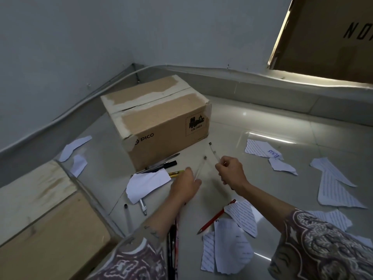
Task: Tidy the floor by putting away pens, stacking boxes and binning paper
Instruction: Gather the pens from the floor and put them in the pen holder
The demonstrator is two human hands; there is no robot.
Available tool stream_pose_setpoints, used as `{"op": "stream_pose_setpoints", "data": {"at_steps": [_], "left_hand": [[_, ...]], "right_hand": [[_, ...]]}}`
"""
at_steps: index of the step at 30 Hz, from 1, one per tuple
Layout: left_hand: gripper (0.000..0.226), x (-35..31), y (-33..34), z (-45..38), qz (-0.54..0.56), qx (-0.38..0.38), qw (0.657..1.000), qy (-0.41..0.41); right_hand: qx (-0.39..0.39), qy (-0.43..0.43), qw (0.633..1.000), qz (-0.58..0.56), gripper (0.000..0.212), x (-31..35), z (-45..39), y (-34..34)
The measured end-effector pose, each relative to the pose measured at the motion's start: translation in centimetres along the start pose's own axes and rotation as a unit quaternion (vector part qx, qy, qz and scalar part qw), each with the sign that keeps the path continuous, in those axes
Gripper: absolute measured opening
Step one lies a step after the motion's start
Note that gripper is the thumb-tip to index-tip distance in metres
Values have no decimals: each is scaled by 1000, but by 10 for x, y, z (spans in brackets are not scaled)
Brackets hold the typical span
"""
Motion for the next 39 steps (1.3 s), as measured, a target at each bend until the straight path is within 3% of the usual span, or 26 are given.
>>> {"op": "stream_pose_setpoints", "data": {"at_steps": [6, 11, 17, 21, 25, 29, 31, 33, 36, 38, 39], "left_hand": [[19, 23, -83, 11, 216, -81, 972, -44], [14, 36, -132, 37, 300, -108, 945, -68], [15, 49, -160, 65, 314, -116, 939, -81], [18, 60, -170, 78, 322, -123, 934, -93], [18, 68, -178, 86, 341, -144, 923, -105], [18, 66, -181, 88, 343, -146, 922, -103], [17, 62, -180, 88, 347, -142, 922, -99], [16, 59, -178, 87, 349, -133, 923, -95], [17, 53, -175, 86, 348, -121, 925, -92], [17, 51, -174, 87, 344, -117, 927, -88], [17, 50, -174, 88, 342, -113, 929, -86]], "right_hand": [[48, -98, 977, 181, 17, 16, 19, 37], [102, -214, 890, 390, 18, 32, 47, 95], [113, -345, 772, 522, 31, 34, 72, 144], [85, -382, 726, 565, 25, 39, 72, 151], [75, -378, 712, 586, 29, 40, 69, 143], [46, -343, 760, 550, 35, 43, 63, 120], [56, -340, 775, 529, 24, 42, 67, 114], [78, -352, 763, 537, 9, 38, 75, 116], [125, -391, 723, 556, 12, 31, 94, 131], [148, -429, 688, 566, 3, 32, 105, 144], [153, -445, 672, 572, 12, 32, 110, 149]]}}
Point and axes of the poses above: each hand's wrist, its own z-axis away from the middle knuckle, its own y-axis out of the palm, x = y × z, the point moved 7 cm from there along -z, towards the middle knuckle, and after that the axes turned 15 degrees about y, right-handed, at the moved point
